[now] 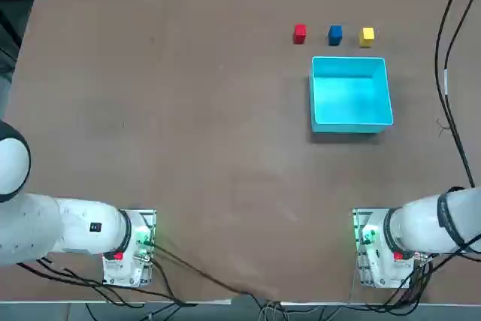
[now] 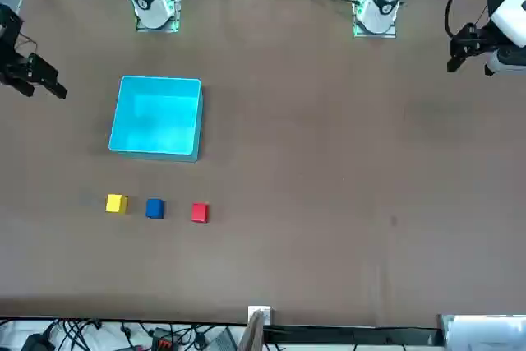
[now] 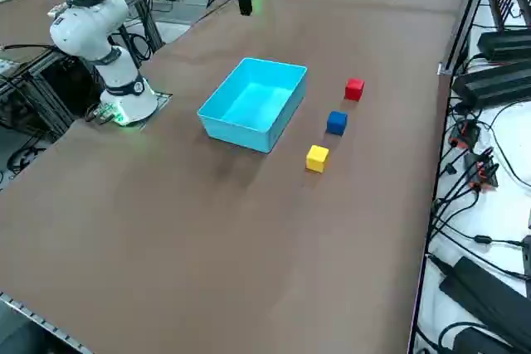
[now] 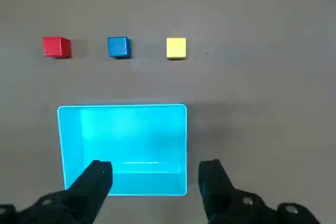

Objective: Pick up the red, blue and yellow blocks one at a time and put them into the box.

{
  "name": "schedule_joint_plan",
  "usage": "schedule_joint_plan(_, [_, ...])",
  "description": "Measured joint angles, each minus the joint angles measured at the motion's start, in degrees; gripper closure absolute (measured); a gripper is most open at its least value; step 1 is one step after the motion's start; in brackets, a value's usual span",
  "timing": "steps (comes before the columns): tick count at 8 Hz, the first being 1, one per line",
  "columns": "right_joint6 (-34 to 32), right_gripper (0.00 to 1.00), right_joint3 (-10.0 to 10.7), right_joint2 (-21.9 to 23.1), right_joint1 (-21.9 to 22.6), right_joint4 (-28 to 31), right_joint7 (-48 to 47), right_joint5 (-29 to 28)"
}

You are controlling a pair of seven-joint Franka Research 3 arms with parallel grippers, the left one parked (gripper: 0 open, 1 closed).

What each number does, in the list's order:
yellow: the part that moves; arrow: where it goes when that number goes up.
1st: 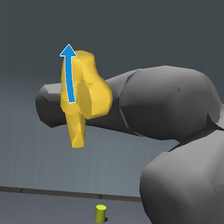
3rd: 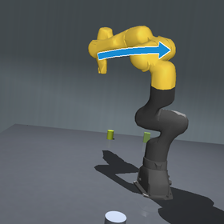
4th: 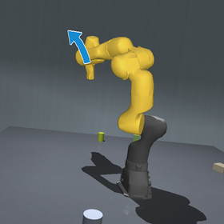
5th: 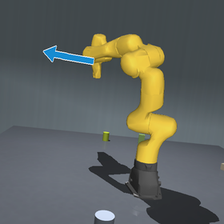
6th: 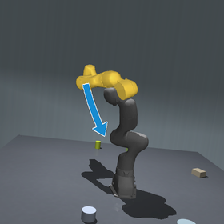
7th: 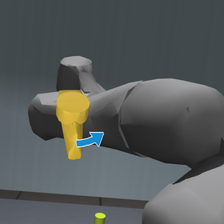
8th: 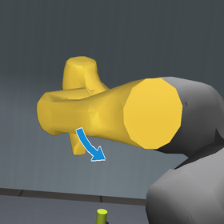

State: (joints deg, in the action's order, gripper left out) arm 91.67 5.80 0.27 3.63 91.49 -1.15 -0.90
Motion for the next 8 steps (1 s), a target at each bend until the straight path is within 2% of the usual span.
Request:
schedule_joint_plan(3, [0.2, 0.0, -0.4, -0.4, 0.3, -0.4, 0.0, -0.1])
schedule_joint_plan(4, [0.5, 0.0, -0.7, -2.1, 1.2, -1.8, 0.1, -0.3])
schedule_joint_plan(6, [1.8, 0.0, -1.2, -9.7, 6.1, -7.4, -0.1, -0.4])
schedule_joint_plan(7, [3.6, 0.0, -1.3, -19.8, 10.1, -14.6, -0.8, -0.4])
schedule_joint_plan(8, [9.4, 0.0, -1.4, -22.5, 10.9, -15.4, -0.8, -0.8])
